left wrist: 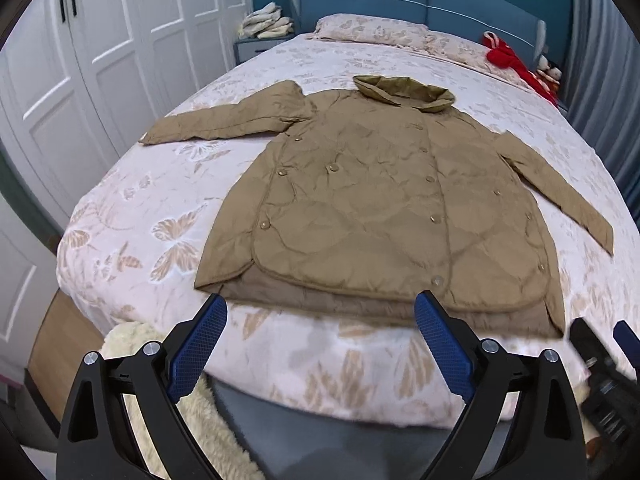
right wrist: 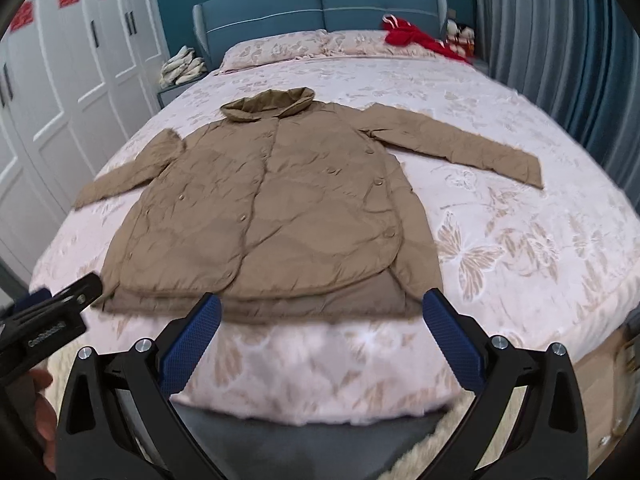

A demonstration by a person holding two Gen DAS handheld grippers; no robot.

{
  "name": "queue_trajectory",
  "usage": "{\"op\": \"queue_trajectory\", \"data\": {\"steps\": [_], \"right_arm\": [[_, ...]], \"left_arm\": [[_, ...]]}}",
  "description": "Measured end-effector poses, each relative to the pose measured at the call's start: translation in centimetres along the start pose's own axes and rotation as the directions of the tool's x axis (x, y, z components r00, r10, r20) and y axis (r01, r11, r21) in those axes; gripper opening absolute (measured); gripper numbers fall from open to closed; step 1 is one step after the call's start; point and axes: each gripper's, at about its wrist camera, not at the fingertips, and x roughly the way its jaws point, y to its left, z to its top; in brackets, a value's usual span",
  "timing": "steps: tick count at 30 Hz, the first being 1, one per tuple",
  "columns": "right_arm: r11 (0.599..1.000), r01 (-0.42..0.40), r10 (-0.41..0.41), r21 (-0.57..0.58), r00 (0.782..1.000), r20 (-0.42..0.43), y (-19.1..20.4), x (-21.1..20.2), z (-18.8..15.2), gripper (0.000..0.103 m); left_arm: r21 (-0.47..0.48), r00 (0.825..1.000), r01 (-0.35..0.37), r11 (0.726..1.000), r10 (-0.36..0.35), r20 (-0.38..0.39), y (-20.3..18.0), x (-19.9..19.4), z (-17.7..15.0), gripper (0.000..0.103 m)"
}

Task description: Fold large clothes

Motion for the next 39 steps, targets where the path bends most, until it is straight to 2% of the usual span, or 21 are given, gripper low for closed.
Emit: {"op": "queue_trajectory", "data": {"steps": [4, 10, 14, 18, 22, 26, 31, 34, 35, 36, 37, 39], "right_arm": [[0.986, -0.057, 0.062, 0.158, 0.998, -0.025, -5.2, 3.2, 3.0, 0.098], [0.911, -0.031, 0.041, 0.411, 0.999, -0.014, -15.3, 9.0, 7.6, 0.098], [0.825, -0.013, -0.007, 0.565, 0.999, 0.034, -22.7, 12.2, 10.1, 0.098], [0.788, 0.064, -0.113, 0.613, 0.993, 0.041, -28.0, 15.0, 12.0, 0.098], [0.765, 0.098, -0.163, 0.636, 0.986, 0.044, -31.5, 17.0, 12.7, 0.097], [0.733, 0.125, -0.172, 0.668, 0.985, 0.004, -33.9, 19.6, 12.9, 0.082], [0.681, 0.112, -0.165, 0.724, 0.986, 0.003, -35.8, 21.8, 12.5, 0.074], [0.677, 0.118, -0.191, 0.726, 0.981, 0.019, -36.3, 22.3, 12.9, 0.066], [0.678, 0.122, -0.198, 0.725, 0.980, 0.020, -36.4, 22.5, 13.1, 0.055], [0.680, 0.125, -0.201, 0.722, 0.979, 0.020, -36.6, 22.8, 13.3, 0.041], [0.679, 0.129, -0.203, 0.723, 0.979, 0.016, -36.8, 23.1, 13.5, 0.033], [0.677, 0.125, -0.200, 0.726, 0.980, 0.018, -37.0, 23.3, 13.8, 0.009]], "left_arm": [[-0.008, 1.000, 0.015, 1.000, -0.015, 0.002, -0.1, 1.8, 2.0, 0.093], [0.002, 1.000, -0.010, 1.000, 0.010, 0.014, -1.0, 4.8, 4.9, 0.093], [-0.005, 1.000, -0.022, 1.000, 0.022, -0.005, -2.0, 7.4, 6.5, 0.094], [-0.005, 0.999, -0.029, 1.000, 0.029, -0.016, -3.0, 9.6, 7.6, 0.094], [0.008, 0.998, -0.054, 0.999, 0.054, -0.038, -4.0, 11.7, 8.0, 0.094], [0.016, 0.994, -0.091, 0.996, 0.091, -0.055, -4.4, 13.4, 8.0, 0.094], [-0.001, 0.991, -0.120, 0.993, 0.119, -0.061, -4.4, 15.2, 8.4, 0.094], [-0.009, 0.989, -0.137, 0.990, 0.137, -0.061, -4.4, 15.9, 8.9, 0.094], [-0.011, 0.989, -0.138, 0.990, 0.137, -0.060, -4.4, 16.2, 9.1, 0.094], [-0.011, 0.989, -0.140, 0.990, 0.139, -0.059, -4.5, 16.3, 9.3, 0.094], [-0.008, 0.988, -0.143, 0.990, 0.143, -0.058, -4.6, 16.5, 9.4, 0.094], [0.001, 0.986, -0.158, 0.988, 0.157, -0.047, -4.9, 16.8, 9.6, 0.094]]}}
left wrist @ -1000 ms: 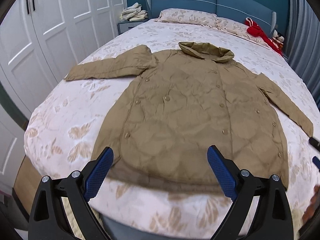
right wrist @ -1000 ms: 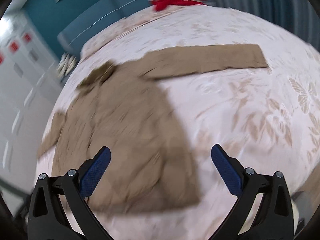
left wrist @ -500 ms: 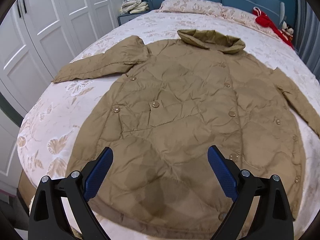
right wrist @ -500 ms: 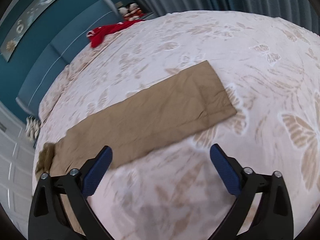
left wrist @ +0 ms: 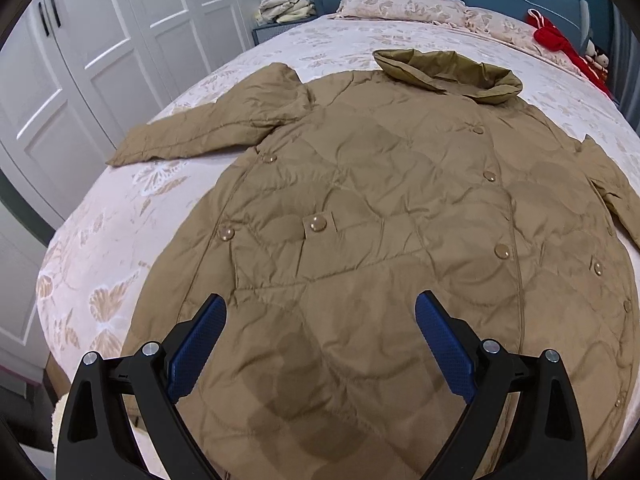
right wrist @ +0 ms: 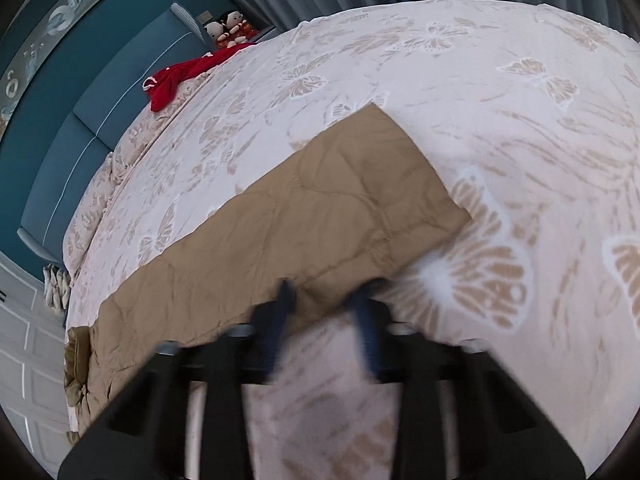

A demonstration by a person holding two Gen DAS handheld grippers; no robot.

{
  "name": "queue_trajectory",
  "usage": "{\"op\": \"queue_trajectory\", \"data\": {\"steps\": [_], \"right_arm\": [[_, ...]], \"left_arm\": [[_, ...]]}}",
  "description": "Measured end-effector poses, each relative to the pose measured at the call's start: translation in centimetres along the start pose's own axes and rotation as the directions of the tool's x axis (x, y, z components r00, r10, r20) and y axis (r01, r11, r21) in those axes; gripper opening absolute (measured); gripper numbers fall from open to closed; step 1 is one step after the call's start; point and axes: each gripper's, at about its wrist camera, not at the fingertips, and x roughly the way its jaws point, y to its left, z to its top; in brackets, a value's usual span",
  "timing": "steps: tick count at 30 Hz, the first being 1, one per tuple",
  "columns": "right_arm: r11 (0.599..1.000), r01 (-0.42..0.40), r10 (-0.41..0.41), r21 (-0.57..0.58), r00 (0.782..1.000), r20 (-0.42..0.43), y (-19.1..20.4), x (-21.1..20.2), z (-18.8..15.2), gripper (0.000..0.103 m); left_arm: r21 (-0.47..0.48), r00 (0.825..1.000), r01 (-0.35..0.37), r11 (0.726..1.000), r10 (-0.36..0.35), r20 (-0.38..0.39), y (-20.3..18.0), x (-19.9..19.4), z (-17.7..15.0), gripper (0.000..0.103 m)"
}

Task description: Fold large clothes

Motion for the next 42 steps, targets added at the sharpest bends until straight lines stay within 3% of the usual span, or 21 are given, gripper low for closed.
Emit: {"op": "queue_trajectory", "data": {"steps": [5, 9, 12, 13, 17, 19, 22, 26, 30, 31, 32, 35, 38, 41, 42], "right_arm": [[0.989, -0.032, 0.048, -0.147, 0.993, 0.106, 4.4, -2.8, 1.3, 0.003], [0.942, -0.170, 0.214, -0.290, 0.969, 0.124, 11.3, -6.6, 1.2, 0.002], [0.859, -0.307, 0.361, -0.409, 0.931, 0.058, 18.1, -9.2, -0.9, 0.002], [0.812, -0.355, 0.409, -0.464, 0.912, 0.018, 21.0, -10.1, -2.4, 0.002], [0.666, -0.485, 0.499, -0.567, 0.854, -0.144, 28.6, -11.2, -8.4, 0.002], [0.590, -0.542, 0.510, -0.598, 0.825, -0.244, 32.1, -10.7, -12.6, 0.002], [0.515, -0.601, 0.484, -0.611, 0.793, -0.371, 35.7, -9.2, -18.4, 0.002], [0.439, -0.619, 0.401, -0.652, 0.784, -0.474, 38.7, -6.8, -25.9, 0.002], [0.385, -0.637, 0.323, -0.667, 0.771, -0.549, 40.0, -4.3, -31.3, 0.006], [0.380, -0.636, 0.311, -0.672, 0.772, -0.554, 40.2, -4.6, -32.3, 0.007], [0.377, -0.641, 0.293, -0.669, 0.768, -0.570, 40.1, -4.6, -33.3, 0.014], [0.380, -0.672, 0.315, -0.636, 0.740, -0.594, 38.4, -5.9, -34.0, 0.049], [0.411, -0.666, 0.362, -0.622, 0.746, -0.560, 35.6, -7.8, -31.9, 0.051], [0.499, -0.627, 0.367, -0.599, 0.779, -0.509, 32.7, -7.8, -29.6, 0.051], [0.532, -0.609, 0.362, -0.589, 0.792, -0.492, 31.8, -7.3, -28.6, 0.051]], "left_arm": [[0.013, 0.999, -0.037, 0.999, 0.037, 0.017, 0.0, 0.4, 0.6, 0.094], [-0.019, 0.999, -0.041, 0.999, 0.041, 0.013, 1.2, 0.7, 1.0, 0.094], [-0.050, 0.998, -0.064, 0.997, 0.065, 0.011, 2.7, 1.0, 1.2, 0.094], [-0.058, 0.997, -0.073, 0.996, 0.073, 0.009, 3.2, 1.1, 1.2, 0.094], [-0.091, 0.992, -0.125, 0.988, 0.125, -0.008, 5.7, 1.8, 1.3, 0.094], [-0.114, 0.990, -0.142, 0.983, 0.141, -0.018, 7.3, 2.1, 1.3, 0.094], [-0.143, 0.987, -0.158, 0.977, 0.154, -0.036, 9.2, 2.8, 1.0, 0.094], [-0.180, 0.988, -0.153, 0.972, 0.146, -0.056, 11.3, 3.5, 0.9, 0.094], [-0.194, 0.991, -0.127, 0.973, 0.115, -0.068, 12.1, 4.3, 1.0, 0.094], [-0.196, 0.992, -0.118, 0.974, 0.106, -0.070, 12.2, 4.5, 1.2, 0.094], [-0.199, 0.993, -0.104, 0.974, 0.091, -0.072, 12.3, 4.6, 1.4, 0.094], [-0.236, 0.997, 0.005, 0.972, -0.024, -0.078, 12.4, 5.1, 2.5, 0.094], [-0.285, 0.984, 0.146, 0.947, -0.170, -0.059, 11.9, 5.3, 4.2, 0.094], [-0.337, 0.943, 0.285, 0.898, -0.325, -0.068, 10.1, 6.8, 6.5, 0.094], [-0.351, 0.936, 0.299, 0.887, -0.345, -0.074, 9.6, 7.3, 7.1, 0.094]]}}
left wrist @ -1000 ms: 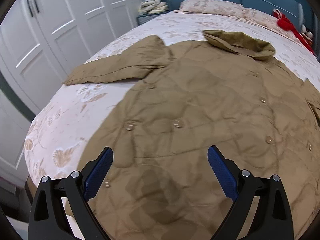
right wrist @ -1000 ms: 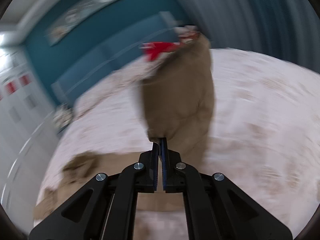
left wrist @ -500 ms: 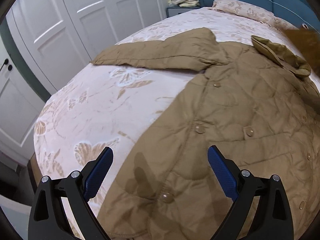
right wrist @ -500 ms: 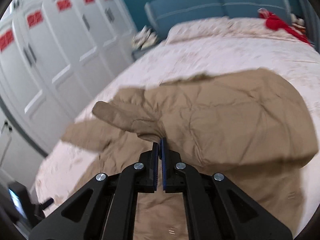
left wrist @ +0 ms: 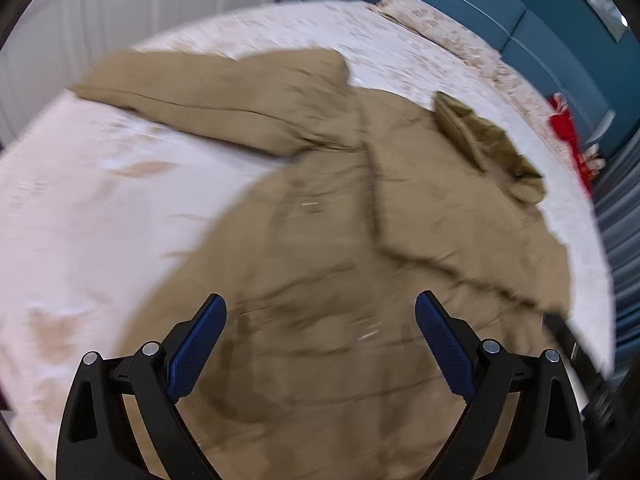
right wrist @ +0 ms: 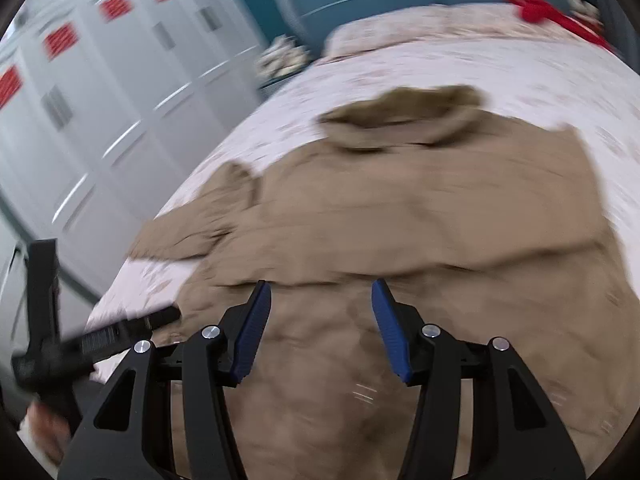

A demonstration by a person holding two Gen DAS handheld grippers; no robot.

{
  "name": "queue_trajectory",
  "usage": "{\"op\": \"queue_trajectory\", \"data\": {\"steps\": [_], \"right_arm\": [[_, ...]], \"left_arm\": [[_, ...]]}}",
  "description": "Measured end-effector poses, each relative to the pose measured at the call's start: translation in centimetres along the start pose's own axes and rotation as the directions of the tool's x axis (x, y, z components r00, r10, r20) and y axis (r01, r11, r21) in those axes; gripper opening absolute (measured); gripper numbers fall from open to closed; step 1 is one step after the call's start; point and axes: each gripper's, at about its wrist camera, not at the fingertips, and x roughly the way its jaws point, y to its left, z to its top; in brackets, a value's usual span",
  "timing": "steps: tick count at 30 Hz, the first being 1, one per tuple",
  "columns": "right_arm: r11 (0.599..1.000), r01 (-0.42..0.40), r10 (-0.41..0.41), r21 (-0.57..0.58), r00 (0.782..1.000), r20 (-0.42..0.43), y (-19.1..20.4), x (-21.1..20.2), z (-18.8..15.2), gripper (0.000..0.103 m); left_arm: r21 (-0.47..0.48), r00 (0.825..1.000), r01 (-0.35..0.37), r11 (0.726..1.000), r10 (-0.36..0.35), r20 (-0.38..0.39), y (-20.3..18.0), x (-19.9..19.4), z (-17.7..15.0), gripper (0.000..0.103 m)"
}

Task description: Fold large clothes

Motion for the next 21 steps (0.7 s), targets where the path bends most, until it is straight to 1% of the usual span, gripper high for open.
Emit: {"op": "queue_trajectory", "data": {"steps": [2, 3, 4, 5, 7, 8, 9, 10, 11, 12, 13, 14, 15, 16, 17, 18, 19, 20, 21], "right_arm": [[0.995, 0.040, -0.042, 0.091, 0.999, 0.019, -3.6, -1.5, -0.1, 0.051], [0.988, 0.052, -0.057, 0.144, 0.998, 0.028, -5.6, -2.2, -0.1, 0.052], [0.974, 0.066, -0.076, 0.218, 0.996, 0.036, -8.1, -2.9, 0.1, 0.052], [0.962, 0.067, -0.082, 0.265, 0.996, 0.045, -9.7, -3.2, 0.2, 0.052], [0.932, 0.064, -0.094, 0.357, 0.993, 0.069, -13.0, -4.0, 0.5, 0.052], [0.915, 0.055, -0.094, 0.401, 0.993, 0.078, -14.5, -3.9, 0.7, 0.052], [0.894, 0.041, -0.089, 0.445, 0.992, 0.087, -15.8, -3.8, 1.0, 0.052], [0.869, 0.018, -0.076, 0.495, 0.992, 0.098, -17.2, -3.5, 1.1, 0.052], [0.844, 0.003, -0.067, 0.536, 0.993, 0.102, -18.3, -3.0, 1.1, 0.052], [0.824, -0.009, -0.062, 0.567, 0.992, 0.106, -19.0, -2.5, 1.2, 0.052], [0.807, -0.021, -0.055, 0.589, 0.992, 0.111, -19.7, -2.2, 1.2, 0.052], [0.783, -0.045, -0.040, 0.620, 0.992, 0.123, -20.6, -1.5, 1.4, 0.050], [0.763, -0.074, -0.022, 0.642, 0.990, 0.141, -21.3, -1.0, 1.5, 0.036], [0.751, -0.085, -0.016, 0.654, 0.989, 0.148, -21.6, -0.6, 1.7, 0.025], [0.743, -0.075, -0.023, 0.665, 0.990, 0.137, -22.1, -0.1, 2.0, 0.008], [0.745, -0.079, -0.022, 0.663, 0.990, 0.143, -22.2, -0.1, 2.4, 0.005], [0.755, -0.101, -0.022, 0.648, 0.984, 0.178, -21.9, -0.8, 2.9, 0.004], [0.775, -0.114, -0.022, 0.621, 0.978, 0.207, -21.4, -1.6, 3.3, 0.003], [0.802, -0.109, -0.032, 0.587, 0.974, 0.225, -20.6, -2.4, 3.6, 0.003]], "left_arm": [[-0.027, 0.998, 0.053, 0.998, -0.054, -0.026, -1.1, 1.5, 1.1, 0.094], [-0.045, 0.997, 0.060, 0.997, -0.062, -0.044, -1.8, 2.5, 1.7, 0.094], [-0.058, 0.996, 0.075, 0.995, -0.078, -0.052, -2.2, 3.1, 2.0, 0.094], [-0.076, 0.993, 0.091, 0.993, -0.096, -0.063, -2.6, 3.9, 2.5, 0.093], [-0.104, 0.992, 0.097, 0.990, -0.104, -0.067, -3.0, 4.7, 3.0, 0.089], [-0.123, 0.992, 0.100, 0.987, -0.109, -0.070, -3.0, 5.0, 3.2, 0.083], [-0.147, 0.990, 0.106, 0.983, -0.118, -0.072, -3.1, 5.2, 3.5, 0.073], [-0.161, 0.989, 0.114, 0.980, -0.127, -0.070, -3.1, 5.3, 3.7, 0.068], [-0.164, 0.989, 0.113, 0.980, -0.126, -0.072, -3.2, 5.4, 4.0, 0.054], [-0.157, 0.990, 0.109, 0.982, -0.122, -0.074, -3.3, 5.4, 4.2, 0.037], [-0.143, 0.992, 0.092, 0.985, -0.103, -0.074, -3.5, 5.4, 4.4, 0.029], [-0.127, 0.994, 0.077, 0.989, -0.085, -0.066, -3.6, 5.2, 4.7, 0.009], [-0.110, 0.996, 0.070, 0.991, -0.076, -0.045, -3.7, 4.9, 5.0, 0.001], [-0.102, 0.997, 0.069, 0.992, -0.072, -0.027, -3.7, 4.5, 5.2, 0.001], [-0.094, 0.998, 0.068, 0.993, -0.069, -0.006, -3.8, 4.1, 5.4, 0.001], [-0.077, 0.998, 0.065, 0.995, -0.064, 0.021, -3.9, 3.5, 5.6, 0.001], [-0.061, 0.998, 0.056, 0.997, -0.054, 0.041, -4.0, 3.0, 5.6, 0.001], [-0.046, 0.997, 0.052, 0.998, -0.049, 0.058, -4.1, 2.6, 5.5, 0.001], [-0.017, 0.997, 0.022, 1.000, -0.020, 0.079, -4.2, 2.3, 5.2, 0.001]]}}
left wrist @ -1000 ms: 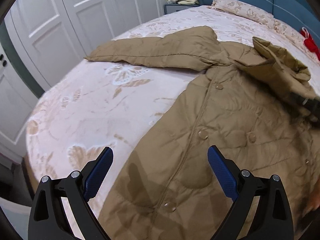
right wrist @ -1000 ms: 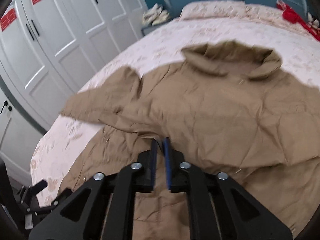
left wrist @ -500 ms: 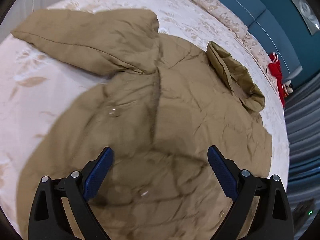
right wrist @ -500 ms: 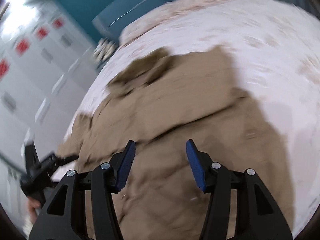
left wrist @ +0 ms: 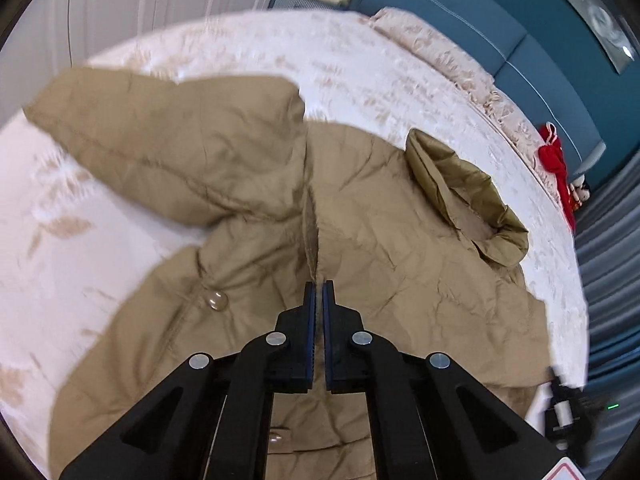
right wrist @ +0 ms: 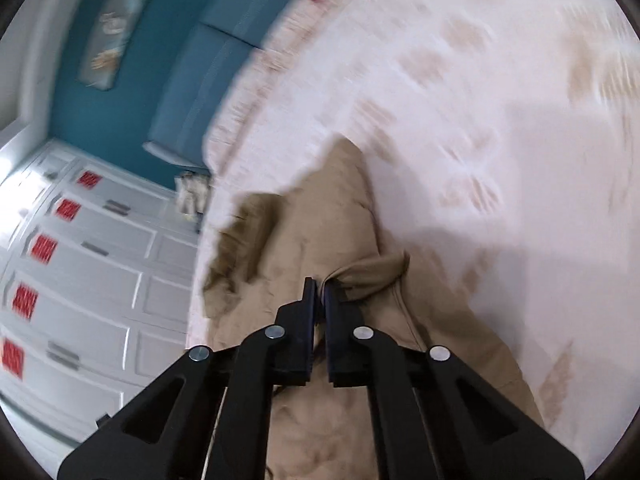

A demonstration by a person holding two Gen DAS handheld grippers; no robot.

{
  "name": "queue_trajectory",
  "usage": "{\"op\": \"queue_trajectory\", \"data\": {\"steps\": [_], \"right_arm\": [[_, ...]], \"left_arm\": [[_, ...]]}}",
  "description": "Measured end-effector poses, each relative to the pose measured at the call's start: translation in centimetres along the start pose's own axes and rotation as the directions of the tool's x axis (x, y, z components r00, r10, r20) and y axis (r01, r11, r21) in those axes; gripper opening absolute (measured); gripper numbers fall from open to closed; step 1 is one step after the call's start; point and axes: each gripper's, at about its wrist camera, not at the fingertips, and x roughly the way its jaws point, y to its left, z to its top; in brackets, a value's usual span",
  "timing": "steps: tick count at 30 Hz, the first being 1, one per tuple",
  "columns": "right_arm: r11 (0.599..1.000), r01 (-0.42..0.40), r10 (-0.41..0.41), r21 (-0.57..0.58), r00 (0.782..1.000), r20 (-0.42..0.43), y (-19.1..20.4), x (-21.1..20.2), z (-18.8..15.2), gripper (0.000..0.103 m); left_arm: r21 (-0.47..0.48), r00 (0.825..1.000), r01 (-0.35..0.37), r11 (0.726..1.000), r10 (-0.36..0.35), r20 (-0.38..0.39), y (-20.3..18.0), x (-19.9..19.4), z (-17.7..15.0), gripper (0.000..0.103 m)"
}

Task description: Fold large clothes

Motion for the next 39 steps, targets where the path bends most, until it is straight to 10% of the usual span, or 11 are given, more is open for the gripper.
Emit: {"op": "queue_trajectory", "data": {"steps": [7, 13, 21, 26, 32, 39], "right_arm": [[0.907, 0.331, -0.355, -0.259, 0.934, -0.050, -0.9, 2.8, -1.8, 0.000], [0.879, 0.371, -0.388, -0.300, 0.922, 0.003, 0.7, 0.5, -2.2, 0.000], [0.762, 0.255, -0.292, -0.595, 0.956, 0.035, 11.4, 0.5, -8.5, 0.001], [0.697, 0.198, -0.304, -0.690, 0.952, -0.035, 14.5, 5.2, -13.2, 0.001], [0.697, 0.204, -0.370, -0.688, 0.923, -0.101, 12.9, 8.5, -15.6, 0.001], [0.732, 0.187, -0.340, -0.655, 0.934, -0.114, 10.3, 9.2, -15.8, 0.000]], "left_arm": [[0.136, 0.983, -0.179, 0.974, 0.181, -0.003, 0.5, 4.0, -3.5, 0.002], [0.171, 0.971, -0.237, 0.956, 0.232, 0.050, 0.2, 3.4, -3.6, 0.014], [0.147, 0.969, -0.174, 0.974, 0.143, 0.204, -2.3, -3.7, -2.3, 0.025], [0.272, 0.994, -0.079, 0.959, 0.055, 0.096, -7.4, -0.4, -2.6, 0.029], [0.291, 0.994, -0.107, 0.951, 0.108, 0.011, -7.6, 5.1, -5.1, 0.029], [0.323, 0.992, -0.123, 0.938, 0.103, 0.079, -7.2, 6.8, -7.0, 0.030]]}}
